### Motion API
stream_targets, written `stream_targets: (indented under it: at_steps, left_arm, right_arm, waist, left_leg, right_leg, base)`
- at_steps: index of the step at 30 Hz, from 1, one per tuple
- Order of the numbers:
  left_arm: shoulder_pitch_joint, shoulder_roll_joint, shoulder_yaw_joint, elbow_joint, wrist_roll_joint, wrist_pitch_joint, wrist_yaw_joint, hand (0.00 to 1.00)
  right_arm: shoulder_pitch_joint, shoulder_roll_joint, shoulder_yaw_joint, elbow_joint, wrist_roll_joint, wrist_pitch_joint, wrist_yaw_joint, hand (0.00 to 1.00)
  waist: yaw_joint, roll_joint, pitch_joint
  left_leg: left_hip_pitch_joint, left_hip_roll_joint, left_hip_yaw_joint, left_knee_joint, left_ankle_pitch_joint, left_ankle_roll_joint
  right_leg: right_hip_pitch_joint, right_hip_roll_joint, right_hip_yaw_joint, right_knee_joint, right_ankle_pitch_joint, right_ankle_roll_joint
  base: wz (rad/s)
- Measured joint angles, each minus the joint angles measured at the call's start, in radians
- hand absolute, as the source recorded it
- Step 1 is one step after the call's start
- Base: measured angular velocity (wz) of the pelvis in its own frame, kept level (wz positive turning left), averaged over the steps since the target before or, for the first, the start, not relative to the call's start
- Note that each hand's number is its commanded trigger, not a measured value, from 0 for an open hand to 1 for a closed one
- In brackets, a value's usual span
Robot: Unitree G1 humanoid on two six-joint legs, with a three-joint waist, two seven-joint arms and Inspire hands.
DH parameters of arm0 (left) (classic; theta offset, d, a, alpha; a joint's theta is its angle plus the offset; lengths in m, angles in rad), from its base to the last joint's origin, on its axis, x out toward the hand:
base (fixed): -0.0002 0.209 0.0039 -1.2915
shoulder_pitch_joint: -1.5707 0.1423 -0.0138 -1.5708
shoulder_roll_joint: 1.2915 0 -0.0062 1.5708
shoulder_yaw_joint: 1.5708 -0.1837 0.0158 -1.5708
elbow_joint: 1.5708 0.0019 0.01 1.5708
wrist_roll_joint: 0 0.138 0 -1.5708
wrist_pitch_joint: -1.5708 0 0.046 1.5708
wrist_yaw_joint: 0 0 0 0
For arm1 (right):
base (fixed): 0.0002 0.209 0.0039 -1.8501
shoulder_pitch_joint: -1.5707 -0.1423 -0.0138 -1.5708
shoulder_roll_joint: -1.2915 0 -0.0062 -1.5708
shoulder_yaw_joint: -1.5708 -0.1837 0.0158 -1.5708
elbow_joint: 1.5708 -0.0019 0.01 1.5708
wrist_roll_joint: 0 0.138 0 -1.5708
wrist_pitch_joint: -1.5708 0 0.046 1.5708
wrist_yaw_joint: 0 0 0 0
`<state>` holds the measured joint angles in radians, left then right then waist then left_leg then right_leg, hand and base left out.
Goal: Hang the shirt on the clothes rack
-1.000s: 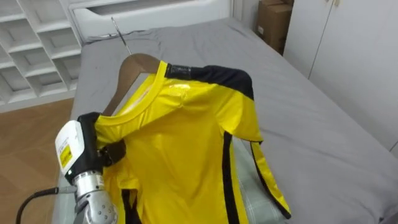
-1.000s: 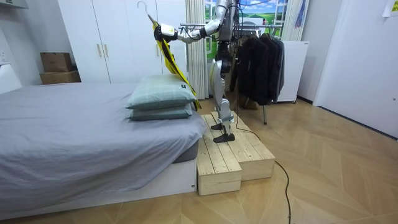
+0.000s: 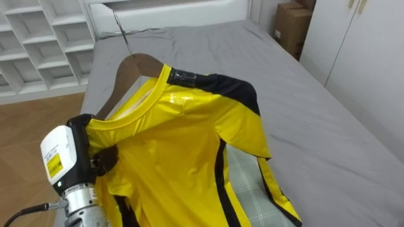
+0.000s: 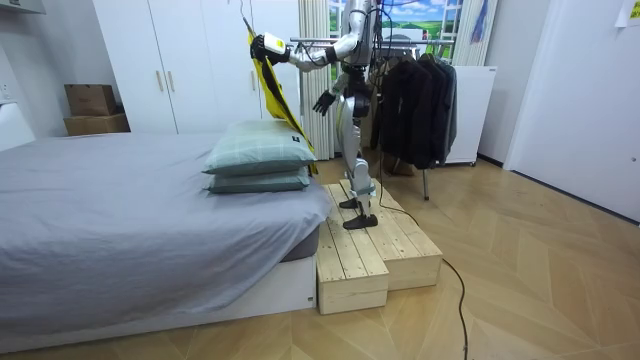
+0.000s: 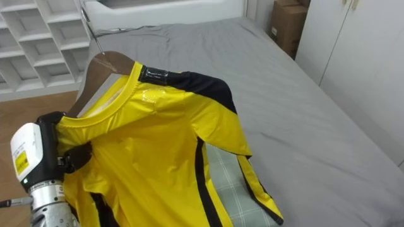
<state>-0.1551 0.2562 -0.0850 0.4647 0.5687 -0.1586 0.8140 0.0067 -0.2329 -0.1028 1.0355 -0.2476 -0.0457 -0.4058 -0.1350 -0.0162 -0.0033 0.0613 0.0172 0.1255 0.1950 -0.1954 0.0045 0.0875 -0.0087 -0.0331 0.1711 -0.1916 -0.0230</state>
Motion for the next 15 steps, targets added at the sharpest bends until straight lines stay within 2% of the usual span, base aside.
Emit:
stream_targets:
  at_steps: [2,7,12,15]
  left_arm:
    - [0.002,0.000,-0.002,-0.009,0.013,0.000,-0.003,1.00]
    - [0.009,0.000,-0.002,-0.056,0.016,0.019,-0.043,1.00]
    - [0.070,-0.002,-0.002,-0.121,0.067,0.030,-0.054,1.00]
    - [0.075,-0.002,-0.002,-0.143,0.081,0.039,-0.066,1.00]
  right_arm:
    - [0.002,0.000,0.000,-0.042,0.000,0.001,-0.012,0.00]
    - [0.015,-0.003,-0.019,-0.233,-0.057,0.004,-0.035,0.00]
    - [0.029,-0.005,-0.051,-0.416,-0.246,0.001,-0.088,0.00]
    - [0.045,-0.005,-0.060,-0.532,-0.321,-0.001,-0.118,0.00]
  waist:
    - [0.003,-0.005,-0.0029]
    - [0.005,-0.009,-0.0026]
    - [0.002,-0.027,-0.0026]
    - [0.002,-0.028,-0.0018]
  left_leg:
    - [0.003,0.000,0.003,-0.002,0.000,0.000]
    - [0.005,0.000,0.005,-0.007,0.000,0.000]
    - [0.020,0.001,0.007,-0.007,0.000,0.000]
    - [0.015,0.000,0.006,-0.007,0.000,0.000]
  right_leg:
    - [0.001,0.000,0.000,0.000,0.000,0.000]
    - [-0.002,-0.001,0.000,0.005,0.000,0.000]
    - [0.014,0.000,0.000,-0.001,0.000,0.001]
    - [0.011,0.000,0.003,-0.003,0.001,0.001]
  base:
    - [0.00]
    - [-0.01]
    - [-0.01]
    - [0.00]
